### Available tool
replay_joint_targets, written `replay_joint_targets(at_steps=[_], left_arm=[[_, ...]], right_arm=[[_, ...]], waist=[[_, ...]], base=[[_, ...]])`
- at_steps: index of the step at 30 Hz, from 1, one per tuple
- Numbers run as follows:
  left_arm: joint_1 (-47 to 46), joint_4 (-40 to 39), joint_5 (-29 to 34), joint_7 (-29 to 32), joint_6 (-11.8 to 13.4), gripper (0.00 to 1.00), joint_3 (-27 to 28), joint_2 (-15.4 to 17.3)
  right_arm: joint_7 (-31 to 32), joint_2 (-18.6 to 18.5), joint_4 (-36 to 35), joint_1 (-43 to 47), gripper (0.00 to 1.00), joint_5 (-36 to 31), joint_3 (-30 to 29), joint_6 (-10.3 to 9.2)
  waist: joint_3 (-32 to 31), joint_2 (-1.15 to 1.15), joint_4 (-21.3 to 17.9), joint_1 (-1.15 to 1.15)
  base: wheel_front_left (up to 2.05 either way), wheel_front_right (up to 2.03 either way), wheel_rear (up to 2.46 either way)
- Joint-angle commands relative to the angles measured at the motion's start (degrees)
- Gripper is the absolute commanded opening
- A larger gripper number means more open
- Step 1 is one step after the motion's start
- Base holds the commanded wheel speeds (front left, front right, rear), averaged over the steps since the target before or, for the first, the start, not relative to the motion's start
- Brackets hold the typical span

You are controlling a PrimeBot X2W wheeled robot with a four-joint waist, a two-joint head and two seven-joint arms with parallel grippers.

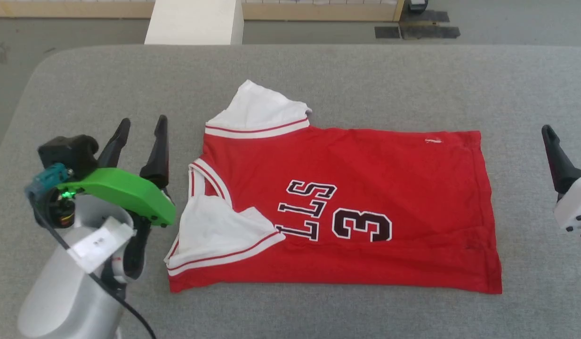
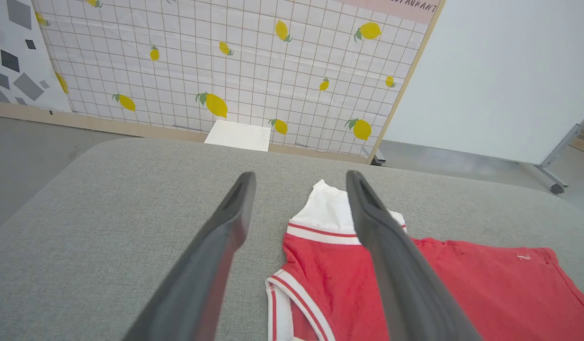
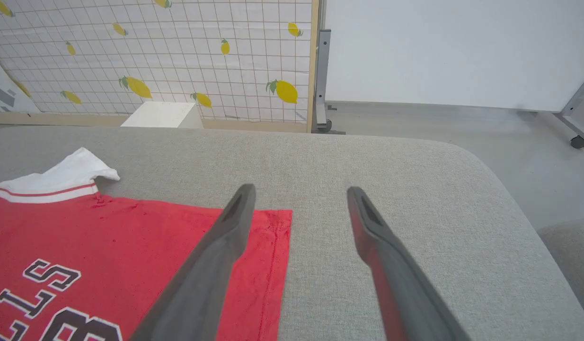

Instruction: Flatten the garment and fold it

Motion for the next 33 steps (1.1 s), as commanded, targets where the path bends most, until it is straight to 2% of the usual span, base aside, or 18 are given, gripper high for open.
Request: replay_joint_targets(at_steps=[1,7,15,16,21,26,28,33], left_arm=[[-1.39,1.60,1.36,-2.24,-0.83,1.00,-0.33,-0.67],[-5.63,9.12,4.26,-10.77,-3.10,1.00,-1.67,-3.76],[-14.84,16.46,5.59,-11.74,-5.73,1.00,-3.32,-5.90],[-21.89,19.36,6.06,-9.64,-7.28,1.00,-4.31,-6.60],[-33.66,26.90,6.13,-2.97,-9.88,1.00,-6.26,-7.96],[-44.31,36.16,5.42,9.39,-11.59,1.00,-8.61,-9.18],[-47.78,39.80,5.34,15.78,-11.60,1.00,-9.81,-9.45],[-55.08,45.89,6.57,27.84,-9.23,1.00,-12.02,-9.52]], right_arm=[[-1.71,-0.05,0.98,-1.21,1.00,-0.47,0.23,-0.09],[-6.74,-0.41,4.77,-2.87,1.00,-1.19,0.70,-0.09],[-9.01,-0.72,6.24,-7.02,1.00,-1.15,1.73,-0.09],[-8.89,-1.15,5.24,-8.98,1.00,-0.86,2.39,-0.09],[-8.51,-1.31,3.45,-11.38,1.00,-0.40,4.28,-0.09],[-8.04,-1.39,1.31,-12.73,1.00,0.30,5.82,-0.09],[-7.70,-1.35,0.51,-12.98,1.00,0.56,6.08,-0.09],[-6.91,-1.13,-1.59,-12.98,1.00,1.18,6.28,-0.09]], waist=[[1.55,0.00,0.42,0.00],[4.96,0.00,1.01,0.00],[10.21,0.00,0.64,0.00],[13.39,0.00,0.62,0.00],[17.32,0.00,-0.38,0.00],[20.56,0.00,-2.19,0.00],[21.69,0.00,-2.97,0.00],[24.67,0.00,-5.07,0.00]], base=[[0.00,0.00,0.00],[0.00,0.00,0.00],[0.00,0.00,0.00],[0.00,0.00,0.00],[0.00,0.00,0.00],[0.00,0.00,0.00],[0.00,0.00,0.00],[0.00,0.00,0.00]])
